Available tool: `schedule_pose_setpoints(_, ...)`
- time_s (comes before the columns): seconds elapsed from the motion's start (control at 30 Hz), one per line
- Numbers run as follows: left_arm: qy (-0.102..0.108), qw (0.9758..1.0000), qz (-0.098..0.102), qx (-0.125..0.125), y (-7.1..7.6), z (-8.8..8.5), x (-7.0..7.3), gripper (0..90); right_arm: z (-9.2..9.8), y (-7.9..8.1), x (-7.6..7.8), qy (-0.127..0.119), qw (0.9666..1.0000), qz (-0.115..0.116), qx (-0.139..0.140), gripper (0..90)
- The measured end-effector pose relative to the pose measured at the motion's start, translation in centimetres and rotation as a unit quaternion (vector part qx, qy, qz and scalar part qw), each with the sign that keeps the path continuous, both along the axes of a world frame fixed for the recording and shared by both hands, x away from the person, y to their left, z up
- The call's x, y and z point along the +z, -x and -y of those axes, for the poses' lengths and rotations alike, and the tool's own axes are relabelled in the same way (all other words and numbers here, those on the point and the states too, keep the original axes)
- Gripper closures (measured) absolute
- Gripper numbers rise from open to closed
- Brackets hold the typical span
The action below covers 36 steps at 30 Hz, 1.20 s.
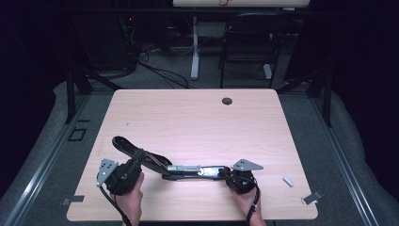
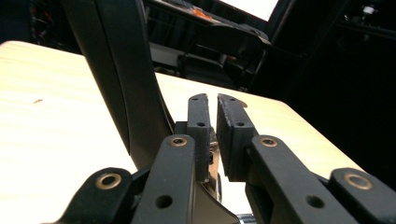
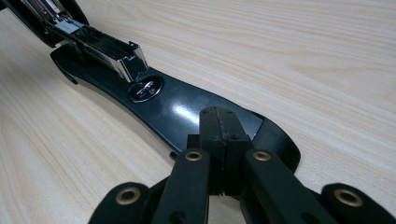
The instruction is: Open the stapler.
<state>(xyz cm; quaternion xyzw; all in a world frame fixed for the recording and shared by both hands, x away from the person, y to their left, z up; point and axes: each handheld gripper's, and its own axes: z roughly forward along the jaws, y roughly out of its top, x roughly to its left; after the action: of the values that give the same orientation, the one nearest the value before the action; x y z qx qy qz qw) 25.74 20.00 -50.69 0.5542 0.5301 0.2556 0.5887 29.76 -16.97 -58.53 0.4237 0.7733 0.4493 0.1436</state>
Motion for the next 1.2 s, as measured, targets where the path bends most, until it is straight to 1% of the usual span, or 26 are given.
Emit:
schedule_pose_setpoints(0.13,-0.013,0.9997,-0.009,-0.016,0.1,-0.1,0.6,79.7,0.0,-0.1,0.0,-0.009,0.9999,-0.005,-0.001,90.0)
schedule_pose_setpoints(0.2,-0.019,0.9994,-0.013,-0.027,0.3,0.0,0.9,76.2,0.0,-0.1,0.0,-0.008,1.0000,-0.005,-0.001,89.9)
schedule_pose_setpoints(0.23,-0.019,0.9994,-0.013,-0.027,0.3,0.0,0.9,73.9,0.0,-0.1,0.0,-0.008,0.9999,-0.006,-0.002,89.8)
schedule_pose_setpoints(0.3,-0.036,0.9982,-0.022,-0.043,0.8,-0.1,1.5,68.8,0.1,-0.3,0.0,-0.019,0.9997,-0.016,0.000,88.1)
schedule_pose_setpoints(0.37,-0.045,0.9975,-0.028,-0.048,1.1,-0.2,2.0,62.4,0.5,-0.6,0.1,-0.030,0.9989,-0.035,0.005,85.0)
schedule_pose_setpoints(0.4,-0.049,0.9968,-0.036,-0.051,1.2,-0.3,2.3,58.5,0.7,-0.9,0.1,-0.042,0.9980,-0.047,0.003,82.9)
schedule_pose_setpoints(0.43,-0.052,0.9964,-0.040,-0.054,1.3,-0.4,2.5,55.1,0.9,-1.2,0.3,-0.045,0.9974,-0.056,-0.002,81.0)
schedule_pose_setpoints(0.5,-0.063,0.9950,-0.048,-0.061,1.6,-0.6,2.9,50.6,0.8,-1.4,0.8,-0.022,0.9980,-0.059,-0.012,78.4)
schedule_pose_setpoints(0.57,-0.070,0.9939,-0.056,-0.065,1.8,-0.8,3.0,46.9,0.6,-1.8,1.4,0.006,0.9979,-0.064,-0.002,76.7)
schedule_pose_setpoints(0.63,-0.073,0.9929,-0.070,-0.063,2.0,-1.2,3.2,44.1,0.5,-2.0,2.2,0.033,0.9971,-0.068,0.004,70.8)
schedule_pose_setpoints(0.67,-0.069,0.9925,-0.079,-0.063,2.2,-1.5,3.3,41.2,0.5,-2.1,2.5,0.039,0.9964,-0.074,0.009,68.2)
schedule_pose_setpoints(0.73,-0.069,0.9920,-0.092,-0.053,2.8,-2.3,3.6,38.0,0.6,-2.4,3.4,0.056,0.9942,-0.091,0.015,64.5)
schedule_pose_setpoints(0.77,-0.069,0.9913,-0.099,-0.054,2.9,-2.7,3.7,35.6,0.8,-2.6,3.7,0.059,0.9934,-0.096,0.019,62.8)
schedule_pose_setpoints(0.8,-0.069,0.9900,-0.112,-0.051,3.0,-3.1,3.8,32.6,0.9,-2.8,3.9,0.060,0.9926,-0.104,0.019,60.9)
schedule_pose_setpoints(0.83,-0.066,0.9889,-0.125,-0.048,3.1,-3.6,3.8,29.7,1.1,-2.9,4.2,0.067,0.9913,-0.112,0.017,57.7)
schedule_pose_setpoints(0.87,-0.058,0.9878,-0.138,-0.044,3.1,-4.1,3.6,27.4,1.2,-3.1,4.4,0.078,0.9895,-0.120,0.021,56.1)
schedule_pose_setpoints(0.9,-0.049,0.9863,-0.152,-0.041,3.0,-4.5,3.5,23.3,1.3,-3.2,4.6,0.083,0.9883,-0.126,0.025,54.3)
schedule_pose_setpoints(0.93,-0.047,0.9849,-0.162,-0.039,3.1,-4.7,3.3,21.0,1.5,-3.3,4.8,0.089,0.9862,-0.138,0.023,51.4)
schedule_pose_setpoints(0.97,-0.050,0.9833,-0.171,-0.037,3.1,-4.7,3.2,19.7,1.5,-3.4,5.0,0.088,0.9847,-0.149,0.021,48.3)
schedule_pose_setpoints(1.0,-0.053,0.9814,-0.180,-0.042,3.2,-4.6,3.1,18.0,1.4,-3.6,5.2,0.090,0.9826,-0.161,0.026,45.0)
schedule_pose_setpoints(1.03,-0.060,0.9795,-0.186,-0.048,3.1,-4.6,3.1,17.2,1.2,-3.7,5.5,0.101,0.9800,-0.170,0.027,41.2)
schedule_pose_setpoints(1.07,-0.065,0.9787,-0.189,-0.048,3.1,-4.5,3.2,16.3,1.0,-3.7,5.7,0.111,0.9787,-0.170,0.031,38.8)
schedule_pose_setpoints(1.1,-0.069,0.9783,-0.189,-0.050,3.1,-4.6,3.4,16.0,1.0,-3.8,6.1,0.130,0.9758,-0.170,0.045,37.0)
schedule_pose_setpoints(1.13,-0.069,0.9777,-0.192,-0.052,3.0,-4.7,3.6,16.0,1.0,-3.7,6.4,0.140,0.9751,-0.165,0.047,36.0)
schedule_pose_setpoints(1.17,-0.065,0.9783,-0.190,-0.050,2.9,-4.8,3.7,15.8,1.1,-3.7,6.7,0.148,0.9737,-0.166,0.051,35.8)
schedule_pose_setpoints(1.2,-0.065,0.9777,-0.193,-0.050,2.8,-5.0,3.8,15.3,1.2,-3.6,6.8,0.143,0.9751,-0.161,0.053,35.9)
